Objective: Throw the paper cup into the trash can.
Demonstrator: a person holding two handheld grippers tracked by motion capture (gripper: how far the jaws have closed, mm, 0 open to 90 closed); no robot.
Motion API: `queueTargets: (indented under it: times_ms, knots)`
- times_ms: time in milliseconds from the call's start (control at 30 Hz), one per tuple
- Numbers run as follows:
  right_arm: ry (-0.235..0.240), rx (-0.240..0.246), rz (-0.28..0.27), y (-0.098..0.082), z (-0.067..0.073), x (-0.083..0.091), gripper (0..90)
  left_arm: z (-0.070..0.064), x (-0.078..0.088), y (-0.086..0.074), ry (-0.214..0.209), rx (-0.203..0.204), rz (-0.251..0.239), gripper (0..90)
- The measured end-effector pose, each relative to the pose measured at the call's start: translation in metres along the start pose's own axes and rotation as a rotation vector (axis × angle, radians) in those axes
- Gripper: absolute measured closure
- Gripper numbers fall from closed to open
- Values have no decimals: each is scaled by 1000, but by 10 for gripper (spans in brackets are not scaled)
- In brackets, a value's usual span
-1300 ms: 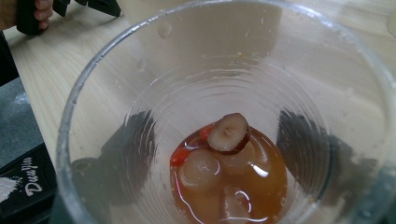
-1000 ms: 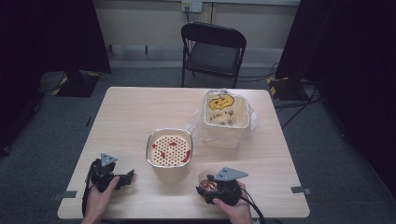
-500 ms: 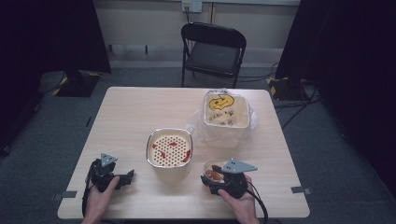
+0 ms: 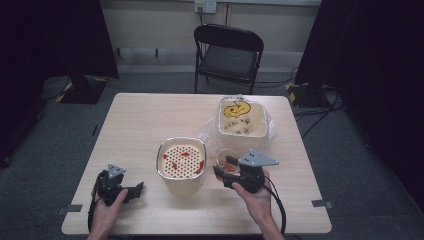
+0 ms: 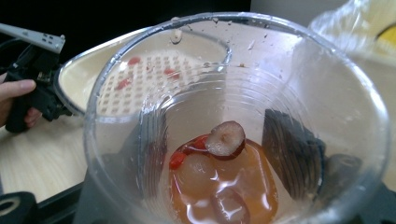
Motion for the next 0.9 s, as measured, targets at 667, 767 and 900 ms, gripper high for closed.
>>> queueTargets:
  times_ms: [667,767,900]
  knots:
    - [-56,95,-113,68,-10,-28,409,0,0,0,0,0,0,0]
    - [-79,130,-124,76,-11,-35,414,0,0,0,0,-2,1,0]
    - [-109,167,-127,84,-12,-45,421,0,0,0,0,0,0,0]
Point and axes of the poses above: each handheld gripper's, and its own axes: x roughly backward along the jaws, y roughly out of its top, z roughly to its left, the point moved 4 cm from there along -x, roughly forward along the jaws, and after that the axes turned 3 degrees about -y, right-handed, at the moved point
